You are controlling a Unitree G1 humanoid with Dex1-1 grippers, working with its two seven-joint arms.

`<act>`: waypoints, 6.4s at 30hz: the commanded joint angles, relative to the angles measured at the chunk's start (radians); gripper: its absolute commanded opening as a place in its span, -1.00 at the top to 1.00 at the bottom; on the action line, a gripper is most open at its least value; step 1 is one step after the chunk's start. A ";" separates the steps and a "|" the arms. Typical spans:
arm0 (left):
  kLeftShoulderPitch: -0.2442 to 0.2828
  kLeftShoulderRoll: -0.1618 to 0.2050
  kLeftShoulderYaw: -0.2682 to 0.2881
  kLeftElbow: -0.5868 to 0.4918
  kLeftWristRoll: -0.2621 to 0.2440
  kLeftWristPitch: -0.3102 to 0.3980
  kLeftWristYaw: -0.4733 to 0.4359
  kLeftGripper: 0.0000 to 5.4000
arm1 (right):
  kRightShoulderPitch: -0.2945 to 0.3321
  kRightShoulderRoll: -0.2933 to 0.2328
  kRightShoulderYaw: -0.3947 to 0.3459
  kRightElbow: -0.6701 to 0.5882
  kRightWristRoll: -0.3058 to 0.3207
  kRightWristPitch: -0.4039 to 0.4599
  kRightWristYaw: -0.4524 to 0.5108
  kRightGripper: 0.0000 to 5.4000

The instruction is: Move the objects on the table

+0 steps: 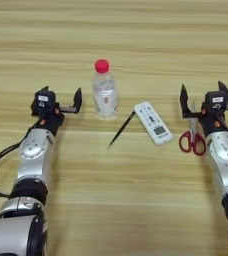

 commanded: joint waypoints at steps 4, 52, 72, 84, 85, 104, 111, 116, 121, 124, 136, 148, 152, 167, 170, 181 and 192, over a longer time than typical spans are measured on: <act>-0.025 -0.004 0.001 0.020 0.004 -0.016 0.006 -0.98 | 0.062 -0.010 0.055 -0.156 -0.018 0.067 0.055 -1.00; -0.046 -0.011 0.006 0.064 0.001 -0.034 0.013 -0.98 | 0.089 0.009 0.220 -0.117 -0.030 0.324 0.245 -1.00; -0.044 -0.012 0.004 0.060 0.003 -0.034 0.019 -1.00 | 0.086 0.013 0.224 -0.085 -0.018 0.382 0.284 -0.79; -0.046 -0.013 0.002 0.063 0.005 -0.034 0.023 -1.00 | 0.086 0.010 0.226 -0.083 -0.016 0.383 0.290 -0.28; -0.046 -0.013 0.002 0.063 0.005 -0.034 0.023 -1.00 | 0.086 0.010 0.227 -0.083 -0.015 0.383 0.291 -0.22; -0.044 -0.013 0.002 0.059 0.006 -0.035 0.027 -1.00 | 0.101 0.007 0.187 -0.186 0.018 0.375 0.273 -0.08; -0.043 -0.013 0.001 0.059 0.007 -0.036 0.028 -1.00 | 0.110 -0.005 0.150 -0.262 0.027 0.382 0.247 -0.08; -0.042 -0.015 0.000 0.058 0.008 -0.037 0.030 -1.00 | 0.106 -0.028 0.120 -0.274 0.027 0.389 0.237 -0.08; -0.042 -0.017 -0.002 0.056 0.009 -0.037 0.033 -1.00 | 0.104 -0.077 0.056 -0.277 0.038 0.396 0.224 -0.08; -0.042 -0.021 -0.003 0.055 0.010 -0.038 0.035 -1.00 | 0.110 -0.105 0.024 -0.273 0.042 0.397 0.217 -0.08; -0.041 -0.026 -0.003 0.049 0.011 -0.036 0.042 -1.00 | 0.109 -0.154 -0.040 -0.166 0.037 0.378 0.183 -0.08; -0.045 -0.025 -0.001 0.053 0.010 -0.035 0.042 -1.00 | 0.089 -0.185 -0.049 -0.003 0.020 0.330 0.166 -0.08; -0.045 -0.025 -0.001 0.053 0.010 -0.035 0.042 -1.00 | 0.081 -0.194 -0.048 0.032 0.016 0.308 0.158 -0.08; -0.041 -0.026 -0.002 0.047 0.012 -0.036 0.044 -1.00 | 0.101 -0.202 -0.018 -0.030 -0.030 0.218 0.116 -0.48; -0.041 -0.026 -0.002 0.047 0.012 -0.036 0.044 -1.00 | 0.117 -0.195 -0.020 -0.083 -0.021 0.219 0.114 -0.62; -0.041 -0.027 -0.003 0.046 0.013 -0.037 0.045 -1.00 | 0.193 -0.154 -0.017 -0.292 0.012 0.230 0.113 -1.00; -0.039 -0.028 -0.005 0.042 0.014 -0.037 0.047 -1.00 | 0.290 -0.103 0.049 -0.415 0.023 0.266 0.151 -1.00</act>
